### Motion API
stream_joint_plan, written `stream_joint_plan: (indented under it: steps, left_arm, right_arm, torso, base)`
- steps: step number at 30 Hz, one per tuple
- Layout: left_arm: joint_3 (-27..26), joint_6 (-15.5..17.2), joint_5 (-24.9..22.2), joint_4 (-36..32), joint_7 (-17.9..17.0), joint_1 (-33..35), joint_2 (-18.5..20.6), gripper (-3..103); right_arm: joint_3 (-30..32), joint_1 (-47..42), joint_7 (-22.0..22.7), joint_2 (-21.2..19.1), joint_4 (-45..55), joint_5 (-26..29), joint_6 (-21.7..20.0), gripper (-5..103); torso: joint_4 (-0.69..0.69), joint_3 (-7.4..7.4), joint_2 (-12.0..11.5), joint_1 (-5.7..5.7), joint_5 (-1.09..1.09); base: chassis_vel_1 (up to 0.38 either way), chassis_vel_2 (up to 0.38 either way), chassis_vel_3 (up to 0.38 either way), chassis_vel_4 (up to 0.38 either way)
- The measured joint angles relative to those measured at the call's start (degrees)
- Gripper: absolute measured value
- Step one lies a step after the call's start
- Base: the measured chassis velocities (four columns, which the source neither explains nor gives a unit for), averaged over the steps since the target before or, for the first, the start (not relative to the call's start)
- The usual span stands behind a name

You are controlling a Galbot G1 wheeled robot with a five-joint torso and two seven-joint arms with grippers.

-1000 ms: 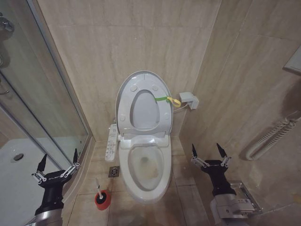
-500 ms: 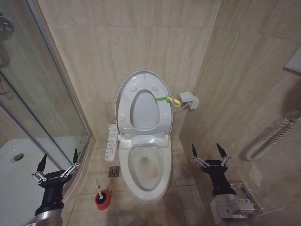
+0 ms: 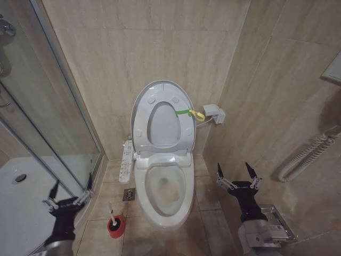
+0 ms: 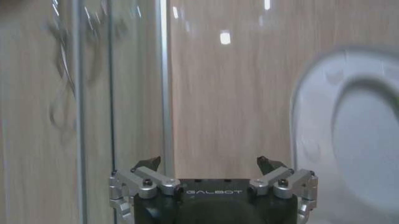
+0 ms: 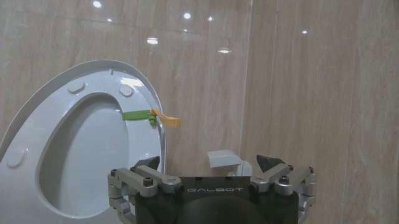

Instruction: Open the toilet lid, clean the toilet bowl with a toilet brush, close the toilet lid, and flush.

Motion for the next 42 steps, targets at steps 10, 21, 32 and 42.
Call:
stream_joint_plan:
  steps: [10, 21, 32, 42]
  left_arm:
    - [0.22, 11.53, 1.08, 1.75, 6.46, 2.45, -4.92, 100]
    - [-0.82, 2.74, 0.79, -6.96, 1.67, 5.42, -3.37, 100]
    - [0.60, -5.73, 1.64, 3.67, 0.82, 6.28, -3.41, 90]
    - [1.24, -9.11, 2.05, 8.12, 0.47, 6.58, -3.42, 99]
  right_arm:
    - [0.00, 0.00, 0.00, 0.00, 0.00, 0.00, 0.00, 100]
    - [-0.01, 0.00, 0.00, -0.01, 0.00, 0.00, 0.00, 100]
    - [-0.01, 0.00, 0.00, -0.01, 0.00, 0.00, 0.00, 100]
    - [-0.01, 0.00, 0.00, 0.00, 0.00, 0.00, 0.00, 100]
  torso:
    - [0.00, 0.00, 0.00, 0.00, 0.01]
    - [0.01, 0.00, 0.00, 0.00, 0.01]
    - [0.01, 0.00, 0.00, 0.00, 0.00]
    - [0.01, 0.00, 0.00, 0.00, 0.00]
  base:
    - [0.000, 0.000, 0.000, 0.000]
    - [0.000, 0.000, 0.000, 0.000]
    - [0.000, 0.000, 0.000, 0.000]
    - [0.000, 0.000, 0.000, 0.000]
